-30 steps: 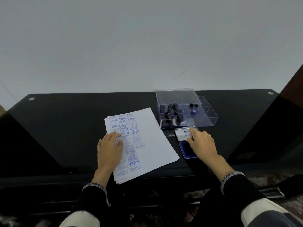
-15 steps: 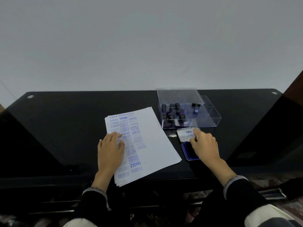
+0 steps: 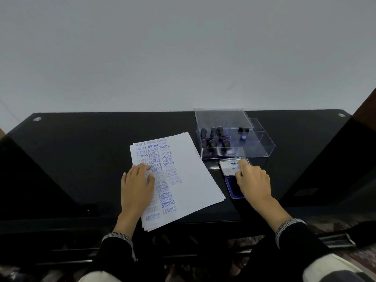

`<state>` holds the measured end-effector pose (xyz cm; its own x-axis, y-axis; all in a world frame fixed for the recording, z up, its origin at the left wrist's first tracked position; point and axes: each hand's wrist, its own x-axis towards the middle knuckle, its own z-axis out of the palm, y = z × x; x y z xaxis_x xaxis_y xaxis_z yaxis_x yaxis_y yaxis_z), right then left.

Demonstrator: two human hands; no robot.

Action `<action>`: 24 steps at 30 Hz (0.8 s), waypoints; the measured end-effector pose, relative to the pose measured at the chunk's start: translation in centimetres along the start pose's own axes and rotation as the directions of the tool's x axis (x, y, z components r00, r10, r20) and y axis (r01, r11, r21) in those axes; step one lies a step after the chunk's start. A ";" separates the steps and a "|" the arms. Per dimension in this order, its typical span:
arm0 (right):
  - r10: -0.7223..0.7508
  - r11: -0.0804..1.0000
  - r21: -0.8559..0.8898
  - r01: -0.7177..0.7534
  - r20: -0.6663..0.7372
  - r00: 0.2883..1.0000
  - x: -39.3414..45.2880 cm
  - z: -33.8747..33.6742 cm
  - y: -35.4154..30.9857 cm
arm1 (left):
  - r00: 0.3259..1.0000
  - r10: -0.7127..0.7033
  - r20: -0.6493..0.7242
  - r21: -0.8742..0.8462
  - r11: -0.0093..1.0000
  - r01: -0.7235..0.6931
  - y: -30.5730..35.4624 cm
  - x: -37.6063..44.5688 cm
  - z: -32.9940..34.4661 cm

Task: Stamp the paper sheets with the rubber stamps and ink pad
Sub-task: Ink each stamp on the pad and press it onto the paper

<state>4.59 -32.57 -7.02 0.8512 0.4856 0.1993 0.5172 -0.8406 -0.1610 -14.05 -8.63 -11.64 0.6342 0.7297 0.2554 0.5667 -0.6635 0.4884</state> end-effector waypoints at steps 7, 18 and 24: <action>0.025 0.997 0.073 -0.024 -0.003 1.000 -0.1 -0.2 0.1 | 1.000 0.004 0.003 0.012 1.000 -0.004 -0.1 0.0 0.1; 0.006 1.000 0.031 -0.006 0.011 1.000 0.1 -0.3 0.0 | 1.000 0.005 -0.001 0.031 1.000 -0.005 -0.3 0.1 0.3; -0.030 0.996 -0.078 0.031 0.019 0.999 -0.1 -0.3 -0.3 | 1.000 0.006 0.001 0.030 1.000 -0.006 -0.2 0.0 0.3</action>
<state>4.32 -32.43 -6.67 0.8370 0.5149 0.1853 0.5349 -0.8412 -0.0786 -13.98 -8.52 -11.97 0.6380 0.7257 0.2573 0.5785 -0.6723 0.4619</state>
